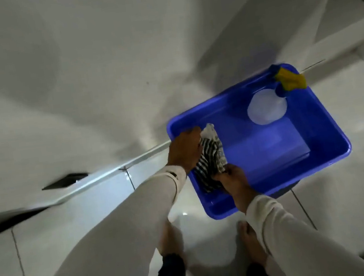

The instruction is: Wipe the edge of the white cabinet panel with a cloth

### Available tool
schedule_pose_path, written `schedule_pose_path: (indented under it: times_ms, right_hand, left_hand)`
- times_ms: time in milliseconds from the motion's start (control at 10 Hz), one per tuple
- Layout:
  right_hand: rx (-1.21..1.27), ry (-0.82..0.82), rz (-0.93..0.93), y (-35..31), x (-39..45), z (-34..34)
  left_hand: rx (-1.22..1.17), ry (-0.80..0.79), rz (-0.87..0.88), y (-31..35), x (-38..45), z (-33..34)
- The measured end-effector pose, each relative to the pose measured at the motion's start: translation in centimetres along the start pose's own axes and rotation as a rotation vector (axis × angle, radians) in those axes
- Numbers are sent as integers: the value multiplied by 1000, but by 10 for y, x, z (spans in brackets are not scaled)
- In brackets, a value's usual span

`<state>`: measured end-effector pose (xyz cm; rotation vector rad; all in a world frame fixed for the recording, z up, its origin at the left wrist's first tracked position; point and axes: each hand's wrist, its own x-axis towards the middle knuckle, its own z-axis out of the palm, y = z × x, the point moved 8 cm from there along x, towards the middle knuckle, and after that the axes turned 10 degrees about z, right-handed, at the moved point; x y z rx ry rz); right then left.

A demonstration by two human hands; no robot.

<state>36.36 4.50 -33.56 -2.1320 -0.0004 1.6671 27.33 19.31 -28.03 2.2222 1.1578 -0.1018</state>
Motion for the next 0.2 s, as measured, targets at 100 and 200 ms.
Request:
schedule_pose_path:
  times_ms: [100,200]
  right_hand:
    - [-123,-41,-9,-2,-4,-8]
    - [-368,26,-138,-12,-39,-30]
  left_hand:
    - [296,-86,35,13,-17,2]
    - [382,-55,8,32,-47,-23]
